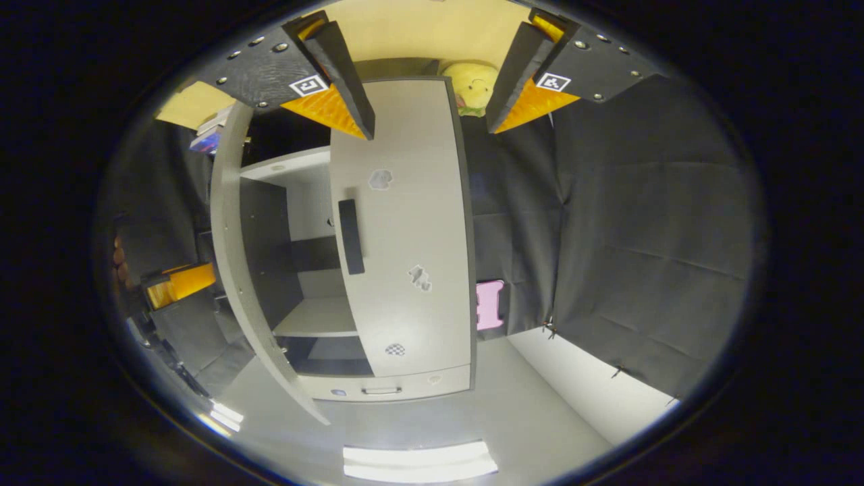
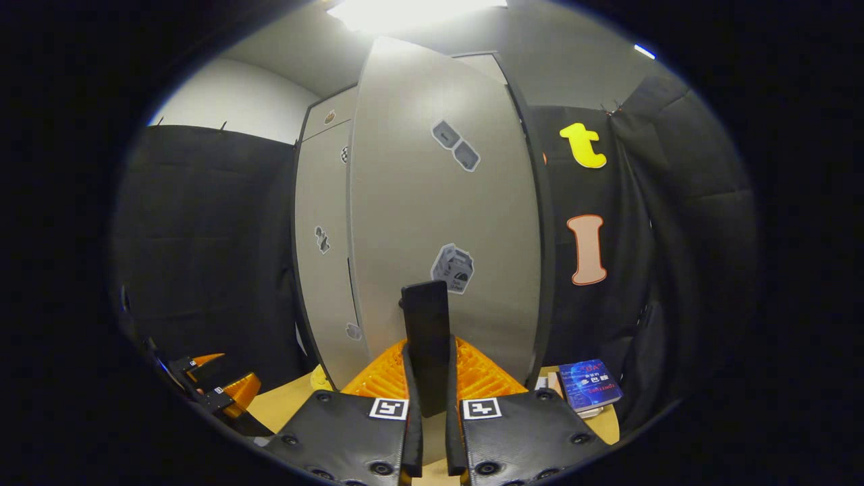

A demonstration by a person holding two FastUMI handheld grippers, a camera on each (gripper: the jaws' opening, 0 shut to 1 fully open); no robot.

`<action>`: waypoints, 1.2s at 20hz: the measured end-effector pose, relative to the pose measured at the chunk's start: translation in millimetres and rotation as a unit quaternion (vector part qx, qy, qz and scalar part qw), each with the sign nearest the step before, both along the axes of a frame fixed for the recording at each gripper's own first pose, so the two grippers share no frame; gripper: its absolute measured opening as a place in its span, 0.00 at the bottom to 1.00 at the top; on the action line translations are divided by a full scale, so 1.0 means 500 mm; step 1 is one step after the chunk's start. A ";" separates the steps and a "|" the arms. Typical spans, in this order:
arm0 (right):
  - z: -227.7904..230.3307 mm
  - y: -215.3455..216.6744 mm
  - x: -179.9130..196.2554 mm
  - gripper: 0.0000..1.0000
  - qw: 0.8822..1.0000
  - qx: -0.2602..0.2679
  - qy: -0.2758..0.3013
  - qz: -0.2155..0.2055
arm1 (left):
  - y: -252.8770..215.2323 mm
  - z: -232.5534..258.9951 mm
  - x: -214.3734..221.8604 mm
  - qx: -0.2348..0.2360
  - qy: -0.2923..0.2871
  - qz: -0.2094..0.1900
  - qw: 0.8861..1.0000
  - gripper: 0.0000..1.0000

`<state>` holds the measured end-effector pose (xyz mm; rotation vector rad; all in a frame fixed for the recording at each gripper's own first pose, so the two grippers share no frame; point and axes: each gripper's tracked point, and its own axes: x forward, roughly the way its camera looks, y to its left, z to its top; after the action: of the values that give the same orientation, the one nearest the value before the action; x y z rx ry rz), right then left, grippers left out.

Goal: Open the right door of the double-door shoe cabinet with the right hand, and open the left door with the left hand.

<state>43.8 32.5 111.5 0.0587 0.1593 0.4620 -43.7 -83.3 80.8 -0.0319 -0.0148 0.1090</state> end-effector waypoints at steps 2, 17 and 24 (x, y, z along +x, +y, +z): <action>0.005 -0.054 -0.024 0.08 1.000 -0.007 -0.003 -0.003 | -0.029 0.009 -0.027 -0.006 0.000 0.007 1.000 0.95; -0.042 -0.237 -0.025 0.03 0.998 0.004 0.011 -0.064 | -0.135 0.050 0.005 0.014 0.004 -0.016 1.000 0.95; -0.065 -0.261 -0.107 0.71 0.995 -0.013 -0.006 -0.104 | -0.121 0.078 0.156 -0.006 0.005 -0.044 0.999 0.95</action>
<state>-9.9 -97.8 79.0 0.0464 0.1456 0.2528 34.3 -143.7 119.6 -0.0445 -0.0017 0.0222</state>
